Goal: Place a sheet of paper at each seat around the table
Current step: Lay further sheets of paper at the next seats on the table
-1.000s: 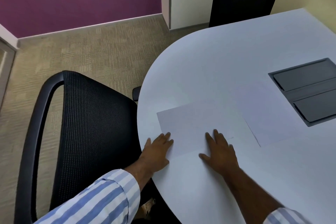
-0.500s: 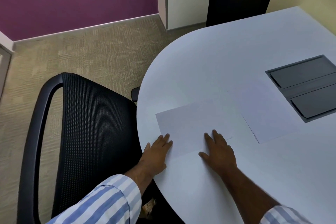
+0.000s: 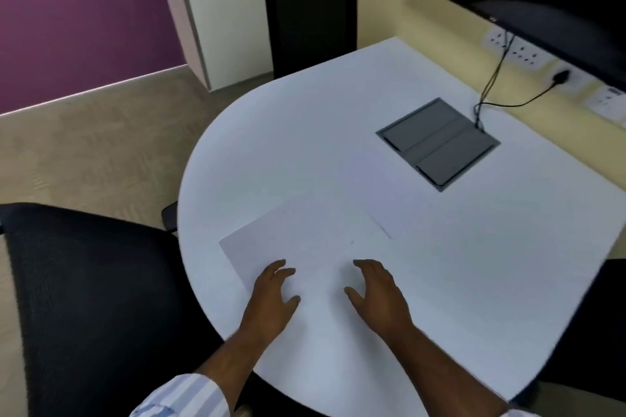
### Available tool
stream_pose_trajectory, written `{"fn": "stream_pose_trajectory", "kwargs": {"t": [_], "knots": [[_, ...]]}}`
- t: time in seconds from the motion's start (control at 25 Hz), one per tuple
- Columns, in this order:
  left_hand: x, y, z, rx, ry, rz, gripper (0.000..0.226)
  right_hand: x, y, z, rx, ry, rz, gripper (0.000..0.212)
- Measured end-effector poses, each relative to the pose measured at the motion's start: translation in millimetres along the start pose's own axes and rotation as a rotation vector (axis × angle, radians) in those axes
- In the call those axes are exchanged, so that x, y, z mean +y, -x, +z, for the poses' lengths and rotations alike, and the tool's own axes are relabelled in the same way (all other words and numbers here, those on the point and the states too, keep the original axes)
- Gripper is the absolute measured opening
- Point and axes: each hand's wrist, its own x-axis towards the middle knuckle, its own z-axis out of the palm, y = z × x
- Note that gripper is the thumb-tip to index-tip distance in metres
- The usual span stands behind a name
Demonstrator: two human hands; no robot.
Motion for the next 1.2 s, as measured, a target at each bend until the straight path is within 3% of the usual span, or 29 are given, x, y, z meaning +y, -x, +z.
{"fn": "stream_pose_trajectory", "kwargs": {"t": [0.2,0.4,0.6,0.84,1.08,1.2], "knots": [[43,-9,24,0.024,0.180,-0.057,0.046,29,0,-30,0.114,-0.057,0.057,0.053],[87,-29,56,0.031,0.336,-0.222,0.047,79,-43,-58,0.205,-0.173,0.110,0.034],[133,-58,101,0.066,0.516,-0.406,0.029,139,-105,-90,0.181,-0.239,0.105,0.024],[173,-101,158,0.122,0.618,-0.601,0.029,198,-165,-110,0.144,-0.242,0.080,0.014],[195,-141,196,0.140,0.700,-0.767,0.035,237,-212,-109,0.083,-0.203,0.069,0.027],[201,-161,212,0.147,0.801,-0.806,0.016,244,-229,-102,0.091,-0.103,0.070,0.035]]}}
